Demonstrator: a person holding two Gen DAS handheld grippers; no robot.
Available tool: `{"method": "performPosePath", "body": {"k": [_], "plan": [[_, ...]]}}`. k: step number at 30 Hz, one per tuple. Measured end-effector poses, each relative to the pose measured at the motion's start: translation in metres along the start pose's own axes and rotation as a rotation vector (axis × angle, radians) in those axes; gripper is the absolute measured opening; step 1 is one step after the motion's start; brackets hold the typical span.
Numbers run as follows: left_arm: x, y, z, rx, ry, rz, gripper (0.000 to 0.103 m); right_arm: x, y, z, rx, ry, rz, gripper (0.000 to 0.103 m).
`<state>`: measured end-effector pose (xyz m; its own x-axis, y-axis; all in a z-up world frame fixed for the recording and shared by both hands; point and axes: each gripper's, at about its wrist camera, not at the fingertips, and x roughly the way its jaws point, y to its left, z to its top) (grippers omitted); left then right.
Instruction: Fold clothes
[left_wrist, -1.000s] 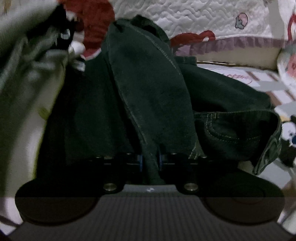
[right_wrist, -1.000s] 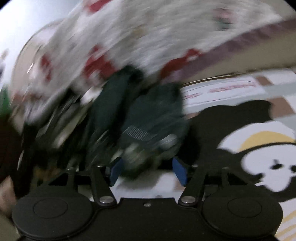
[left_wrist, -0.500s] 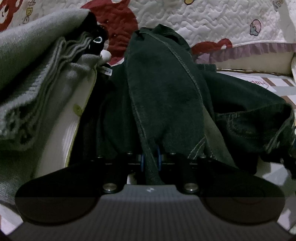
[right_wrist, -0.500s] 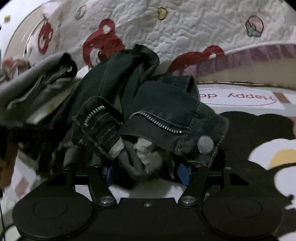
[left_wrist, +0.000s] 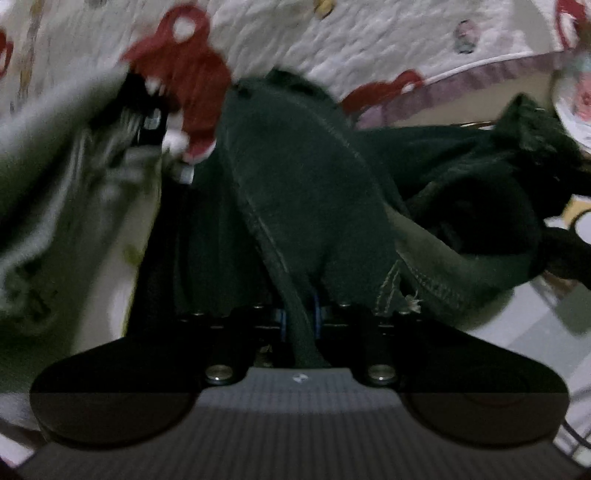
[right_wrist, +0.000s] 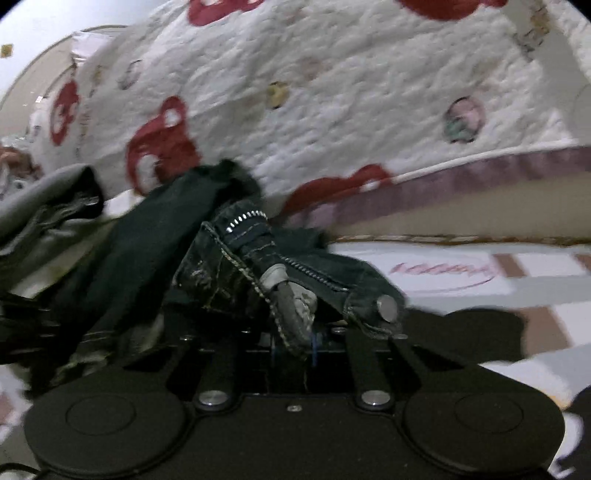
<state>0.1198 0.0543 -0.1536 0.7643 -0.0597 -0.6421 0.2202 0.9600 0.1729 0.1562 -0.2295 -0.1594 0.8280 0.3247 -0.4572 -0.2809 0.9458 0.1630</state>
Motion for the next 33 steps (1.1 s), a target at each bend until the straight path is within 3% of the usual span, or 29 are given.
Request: {"method": "performPosePath", "body": {"k": [5,11,21,25,29,31,33], "plan": [[-0.021,-0.005,0.008,0.061,-0.052,0.059,0.011,0.002,-0.027,0.011,-0.021,-0.042,-0.083,0.015],[-0.047,0.005,0.018,0.054,-0.094,0.102,0.011,-0.009,-0.070,0.037,0.020,-0.095,-0.185,0.012],[-0.074,-0.008,0.029,0.075,-0.123,0.066,0.010,-0.063,-0.140,0.092,-0.065,-0.162,-0.376,0.011],[-0.086,-0.006,0.050,0.079,-0.190,0.087,0.010,-0.100,-0.182,0.137,-0.104,-0.165,-0.499,0.011],[-0.099,0.011,0.075,0.000,-0.267,0.100,0.007,-0.146,-0.230,0.186,-0.085,-0.151,-0.636,0.011],[-0.102,0.021,0.082,-0.046,-0.291,0.117,0.007,-0.163,-0.257,0.203,-0.049,-0.109,-0.692,0.016],[-0.096,0.029,0.081,-0.114,-0.266,0.110,0.007,-0.166,-0.294,0.198,0.036,0.038,-0.718,0.037]]}}
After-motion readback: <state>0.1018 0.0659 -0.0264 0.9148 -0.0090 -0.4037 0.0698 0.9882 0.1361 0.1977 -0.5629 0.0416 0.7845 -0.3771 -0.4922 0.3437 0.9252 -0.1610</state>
